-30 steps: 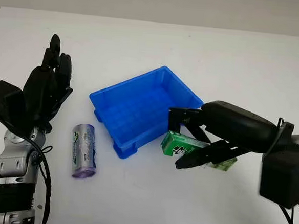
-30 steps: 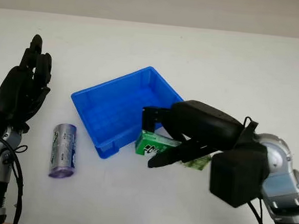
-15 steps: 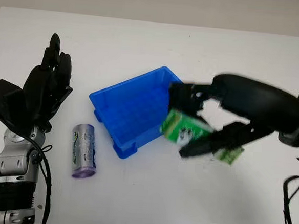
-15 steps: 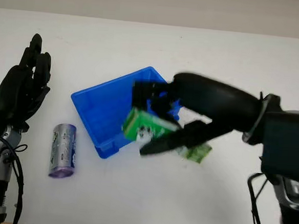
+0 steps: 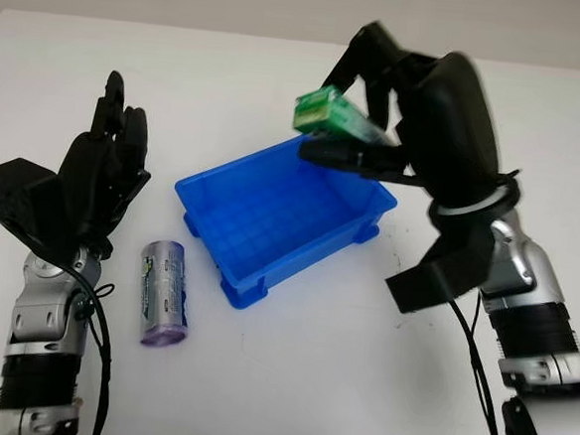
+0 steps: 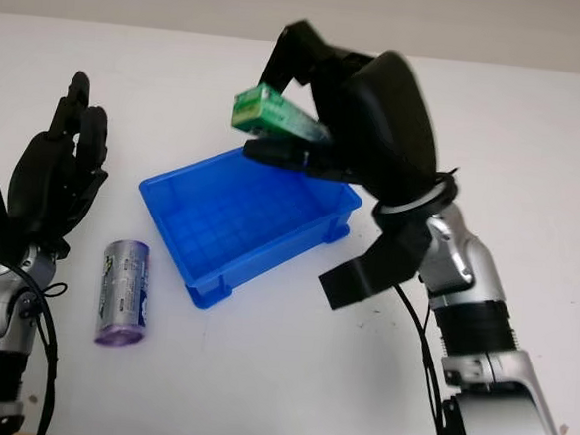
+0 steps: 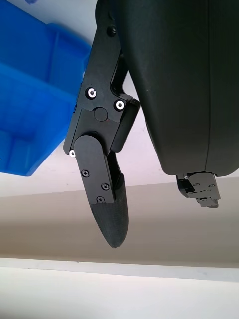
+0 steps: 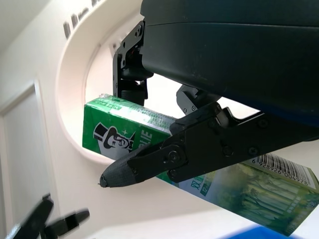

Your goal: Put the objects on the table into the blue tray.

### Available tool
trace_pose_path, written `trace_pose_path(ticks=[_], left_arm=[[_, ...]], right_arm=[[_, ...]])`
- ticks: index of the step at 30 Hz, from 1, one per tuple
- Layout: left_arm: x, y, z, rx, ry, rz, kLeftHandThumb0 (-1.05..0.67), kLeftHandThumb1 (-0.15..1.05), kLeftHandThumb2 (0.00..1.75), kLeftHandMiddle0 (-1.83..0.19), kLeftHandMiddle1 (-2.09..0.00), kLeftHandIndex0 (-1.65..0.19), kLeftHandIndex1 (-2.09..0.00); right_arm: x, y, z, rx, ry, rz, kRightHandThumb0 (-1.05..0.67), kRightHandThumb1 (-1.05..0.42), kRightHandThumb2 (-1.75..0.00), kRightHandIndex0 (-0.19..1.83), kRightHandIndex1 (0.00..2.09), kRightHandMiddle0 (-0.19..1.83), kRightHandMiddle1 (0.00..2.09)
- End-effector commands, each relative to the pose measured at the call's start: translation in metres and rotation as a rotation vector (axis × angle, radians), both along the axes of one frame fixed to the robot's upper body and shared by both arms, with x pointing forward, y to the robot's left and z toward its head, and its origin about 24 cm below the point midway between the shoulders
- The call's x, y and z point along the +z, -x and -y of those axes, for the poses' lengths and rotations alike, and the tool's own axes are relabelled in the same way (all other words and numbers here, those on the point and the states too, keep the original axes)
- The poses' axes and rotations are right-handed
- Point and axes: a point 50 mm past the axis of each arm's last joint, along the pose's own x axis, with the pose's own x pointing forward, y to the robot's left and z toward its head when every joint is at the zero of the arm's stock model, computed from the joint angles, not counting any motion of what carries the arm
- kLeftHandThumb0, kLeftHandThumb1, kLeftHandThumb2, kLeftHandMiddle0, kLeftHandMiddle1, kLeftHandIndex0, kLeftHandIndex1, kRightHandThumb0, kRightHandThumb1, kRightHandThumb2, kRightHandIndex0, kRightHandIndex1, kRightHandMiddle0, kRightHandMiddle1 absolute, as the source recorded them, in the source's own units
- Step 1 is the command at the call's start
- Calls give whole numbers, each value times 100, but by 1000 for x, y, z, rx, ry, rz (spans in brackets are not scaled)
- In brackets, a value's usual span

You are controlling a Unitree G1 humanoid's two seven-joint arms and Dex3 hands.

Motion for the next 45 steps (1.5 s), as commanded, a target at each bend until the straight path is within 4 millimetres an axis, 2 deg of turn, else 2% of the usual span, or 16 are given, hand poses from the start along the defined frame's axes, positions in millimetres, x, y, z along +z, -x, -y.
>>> trace_pose_path(ticks=[1,6,7,9,10,11,13,14,15,17,24,26,34,37,40,45], left_arm=[[6,-1,5,-2,-6,33,-73,105,63,19,-1,19,-2],[5,-2,9,-1,9,33,-73,105,64,19,0,19,0],[5,-2,9,-2,15,33,-72,105,63,19,0,19,0],[5,-2,10,2,24,30,-72,105,63,19,0,19,0],[6,-1,11,1,29,30,-73,105,62,19,0,19,0],[6,-1,11,0,33,32,-73,105,61,19,0,19,0],[6,-1,10,0,34,35,-73,105,60,19,0,19,0],[6,0,10,1,33,36,-73,105,60,19,0,19,0],[6,0,10,3,31,36,-72,105,60,19,0,19,0],[5,0,9,6,28,32,-72,105,61,19,0,19,0],[5,-1,8,-5,22,27,-71,105,63,19,0,19,0],[5,-1,9,-12,21,25,-71,105,63,19,0,19,0],[4,0,4,-6,10,21,-72,105,63,19,0,19,0],[3,1,2,-10,3,26,-72,105,63,19,0,19,0],[3,1,0,-4,-6,18,-72,105,64,19,0,19,0],[4,1,-2,-7,-7,15,-74,105,64,19,-1,19,0]], right_arm=[[3,-6,-6,25,-12,27,-41,-105,-19,132,209,107,209],[-13,-18,-24,68,6,-33,-40,-105,-19,128,209,98,209],[-15,-20,-26,59,38,-45,-47,-105,-16,111,209,82,209],[-20,-25,-28,32,153,-116,-56,-104,-12,93,209,66,209],[-23,-28,-28,15,247,-181,-69,-105,-12,48,203,32,191],[-25,-31,-28,-2,358,-270,-74,-105,-16,23,176,15,165],[-28,-33,-27,-21,489,-389,-88,-105,-28,-5,58,-7,62],[-28,-32,-27,-23,510,-425,-90,-105,-30,-8,34,-8,40],[-27,-31,-26,-25,519,-449,-91,-105,-32,-12,20,-12,27],[-22,-28,-22,-30,514,-472,-93,-105,-43,-18,4,-18,7],[-4,-18,-14,66,312,-525,-94,-105,-59,-19,0,-19,0],[1,-16,-7,154,103,-563,-93,-105,-62,-19,0,-19,0],[14,-19,27,223,-405,-621,-94,-105,-77,-19,0,-19,0],[7,-23,45,225,-618,-705,-91,-105,-76,-19,0,-19,0],[-8,-24,65,180,-737,-817,-88,-105,-75,-19,0,-19,0],[-47,-19,86,97,-928,-1019,-80,-105,-77,-19,0,-19,0]])
